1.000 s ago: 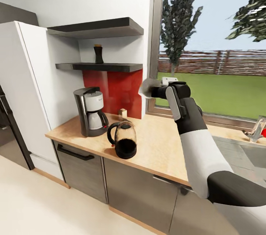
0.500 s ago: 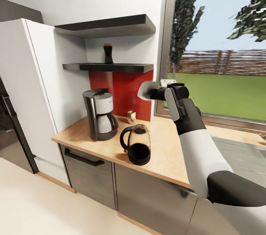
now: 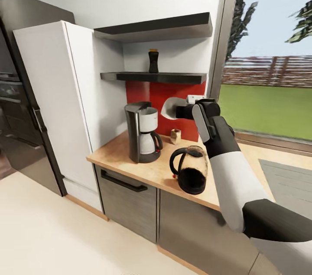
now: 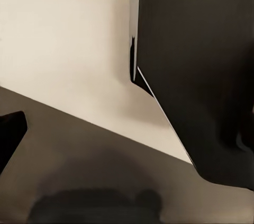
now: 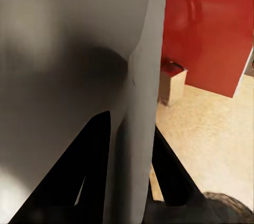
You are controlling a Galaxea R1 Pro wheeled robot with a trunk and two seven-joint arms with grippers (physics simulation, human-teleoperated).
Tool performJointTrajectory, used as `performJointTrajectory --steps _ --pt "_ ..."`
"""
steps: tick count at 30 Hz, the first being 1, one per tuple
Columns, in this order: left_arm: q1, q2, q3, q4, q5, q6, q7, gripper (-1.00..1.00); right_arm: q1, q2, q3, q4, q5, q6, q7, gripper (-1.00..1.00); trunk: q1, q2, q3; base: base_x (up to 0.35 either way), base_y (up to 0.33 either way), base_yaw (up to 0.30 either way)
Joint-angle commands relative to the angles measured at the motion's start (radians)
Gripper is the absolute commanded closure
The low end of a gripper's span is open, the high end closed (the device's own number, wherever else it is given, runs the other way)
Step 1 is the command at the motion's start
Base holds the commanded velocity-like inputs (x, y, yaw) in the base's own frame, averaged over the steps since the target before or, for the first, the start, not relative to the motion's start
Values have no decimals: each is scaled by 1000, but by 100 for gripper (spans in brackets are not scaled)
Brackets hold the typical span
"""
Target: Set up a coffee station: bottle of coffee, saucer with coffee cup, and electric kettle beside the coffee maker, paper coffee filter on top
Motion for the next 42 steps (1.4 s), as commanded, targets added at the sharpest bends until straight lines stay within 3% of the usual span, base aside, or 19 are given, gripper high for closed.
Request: performJointTrajectory --steps 1,21,34,36,40,42 --pt "1 0 1 -2 1 5 0 -100 -1 0 1 -1 -13 2 -11 100 1 -1 -1 103 324 71" --pt "1 -3 1 -2 1 3 0 -100 1 0 -2 -6 -12 2 -9 100 1 -1 -1 211 167 4" --pt "1 -3 0 -2 1 3 -1 -100 1 0 -4 -4 -11 7 158 100 1 -1 -1 2 1 0" --pt "1 -3 -1 -2 -1 3 -1 -100 1 -15 -3 -2 -10 8 191 100 1 -1 -1 0 0 0" --pt "1 -2 -1 -2 -3 3 -1 -100 1 -80 -1 2 -9 8 281 100 1 -1 -1 0 0 0" --pt "1 -1 -2 -2 -2 3 -1 -100 2 -94 -1 6 -7 8 295 100 1 -1 -1 59 0 0"
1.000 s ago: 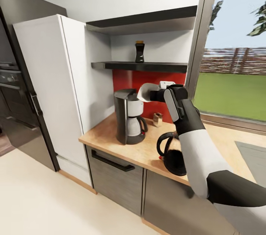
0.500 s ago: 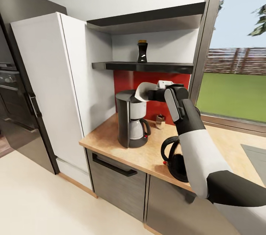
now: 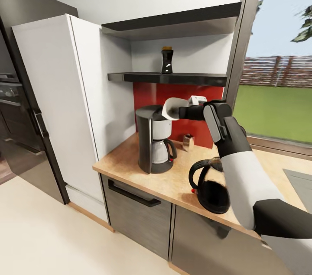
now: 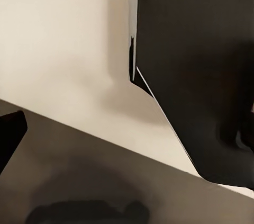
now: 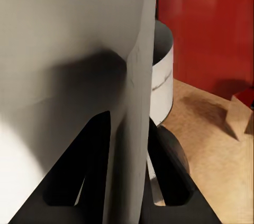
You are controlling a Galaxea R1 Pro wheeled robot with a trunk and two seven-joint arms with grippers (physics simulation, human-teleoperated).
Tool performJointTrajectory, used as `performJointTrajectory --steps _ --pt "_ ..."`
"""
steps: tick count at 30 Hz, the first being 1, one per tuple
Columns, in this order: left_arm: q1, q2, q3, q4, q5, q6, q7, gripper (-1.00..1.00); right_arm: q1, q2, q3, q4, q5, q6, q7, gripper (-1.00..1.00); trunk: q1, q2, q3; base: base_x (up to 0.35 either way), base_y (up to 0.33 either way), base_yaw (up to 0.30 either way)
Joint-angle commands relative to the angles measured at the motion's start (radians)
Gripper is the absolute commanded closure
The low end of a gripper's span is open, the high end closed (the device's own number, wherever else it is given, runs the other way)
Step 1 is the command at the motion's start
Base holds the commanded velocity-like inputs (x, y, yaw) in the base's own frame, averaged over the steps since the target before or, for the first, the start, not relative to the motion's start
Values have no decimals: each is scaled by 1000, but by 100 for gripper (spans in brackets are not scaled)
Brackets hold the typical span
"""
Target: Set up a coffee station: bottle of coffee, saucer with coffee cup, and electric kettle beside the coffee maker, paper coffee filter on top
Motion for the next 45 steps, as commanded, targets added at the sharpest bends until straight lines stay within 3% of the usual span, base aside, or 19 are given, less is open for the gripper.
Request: performJointTrajectory --steps 1,8,13,15,45 --pt "1 -1 0 -2 2 5 0 -100 1 -6 1 2 -3 4 6 100 1 0 0 255 0 0" --pt "1 -1 -6 -1 -3 7 0 -100 3 0 4 16 0 4 3 100 1 0 0 50 0 0" --pt "2 1 -8 2 -3 8 0 -100 2 14 104 21 4 18 -3 100 1 0 0 0 0 0" --pt "2 1 -8 2 -3 8 0 -100 -1 33 116 34 6 26 -5 100 1 0 0 0 0 0" --pt "2 2 -8 1 -3 6 0 -100 -6 35 116 22 0 25 -6 100 1 0 0 64 0 -10"
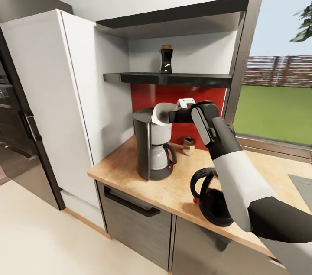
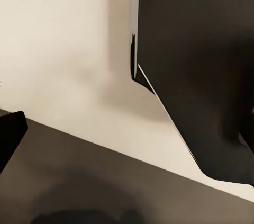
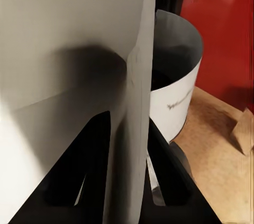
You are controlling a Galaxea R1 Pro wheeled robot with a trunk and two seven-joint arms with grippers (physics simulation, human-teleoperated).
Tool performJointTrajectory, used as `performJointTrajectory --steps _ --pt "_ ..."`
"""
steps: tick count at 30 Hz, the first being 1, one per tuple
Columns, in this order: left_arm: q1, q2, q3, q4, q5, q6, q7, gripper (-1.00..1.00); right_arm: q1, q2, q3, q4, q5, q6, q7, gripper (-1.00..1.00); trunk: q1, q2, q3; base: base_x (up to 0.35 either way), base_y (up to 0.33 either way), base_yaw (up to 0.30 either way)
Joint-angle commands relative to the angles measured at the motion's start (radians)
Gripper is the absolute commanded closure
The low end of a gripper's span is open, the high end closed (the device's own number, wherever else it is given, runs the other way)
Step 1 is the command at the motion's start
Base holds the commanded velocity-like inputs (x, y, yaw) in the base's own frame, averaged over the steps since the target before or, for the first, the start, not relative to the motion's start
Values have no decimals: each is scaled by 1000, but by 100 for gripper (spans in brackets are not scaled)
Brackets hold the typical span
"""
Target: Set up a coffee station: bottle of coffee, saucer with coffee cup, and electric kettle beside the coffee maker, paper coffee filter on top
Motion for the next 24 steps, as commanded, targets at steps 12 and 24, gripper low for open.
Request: performJointTrajectory --steps 12,24 --pt "1 0 -1 0 1 3 0 -100 0 0 3 0 -3 3 0 100 0 0 0 98 81 -142" --pt "1 0 -1 1 1 4 0 -100 0 -1 4 6 2 5 -1 100 0 0 0 73 52 -1"
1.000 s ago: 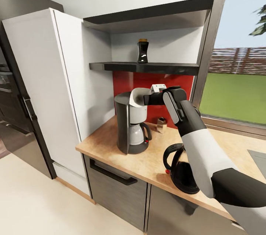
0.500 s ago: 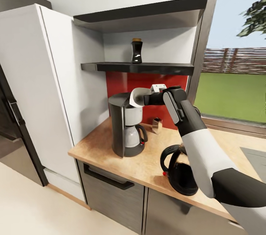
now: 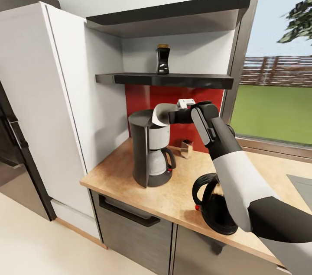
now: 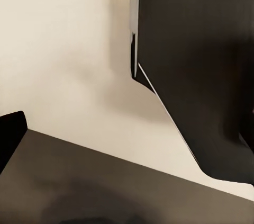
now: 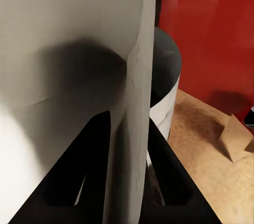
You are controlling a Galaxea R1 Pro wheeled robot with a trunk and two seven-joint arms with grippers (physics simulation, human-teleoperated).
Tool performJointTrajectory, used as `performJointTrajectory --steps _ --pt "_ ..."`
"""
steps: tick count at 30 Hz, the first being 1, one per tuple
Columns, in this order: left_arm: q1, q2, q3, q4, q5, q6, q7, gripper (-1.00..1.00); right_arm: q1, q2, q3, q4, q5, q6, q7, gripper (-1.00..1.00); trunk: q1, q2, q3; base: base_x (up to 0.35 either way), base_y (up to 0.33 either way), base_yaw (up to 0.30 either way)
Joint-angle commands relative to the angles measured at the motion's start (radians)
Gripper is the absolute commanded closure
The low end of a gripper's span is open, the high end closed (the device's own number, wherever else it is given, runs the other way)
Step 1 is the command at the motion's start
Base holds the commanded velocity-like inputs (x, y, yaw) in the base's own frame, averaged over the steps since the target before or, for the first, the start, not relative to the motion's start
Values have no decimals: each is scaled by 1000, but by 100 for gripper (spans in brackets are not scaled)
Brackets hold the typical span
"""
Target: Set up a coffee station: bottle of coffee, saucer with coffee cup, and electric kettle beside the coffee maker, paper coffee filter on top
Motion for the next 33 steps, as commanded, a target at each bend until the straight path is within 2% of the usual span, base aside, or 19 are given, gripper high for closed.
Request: performJointTrajectory --steps 1,16,27,33 --pt "0 0 0 -1 1 4 0 -100 0 0 0 0 -3 4 0 100 0 0 0 14 1 0" --pt "0 0 0 -3 1 5 0 -100 3 -9 1 18 -2 3 0 100 0 0 0 103 0 0" --pt "1 2 0 -1 1 3 1 -100 3 -9 1 18 -3 2 0 100 0 0 0 8 2 0" --pt "2 2 0 -1 1 3 0 -100 3 -9 1 18 -4 2 0 100 0 0 0 0 134 0"
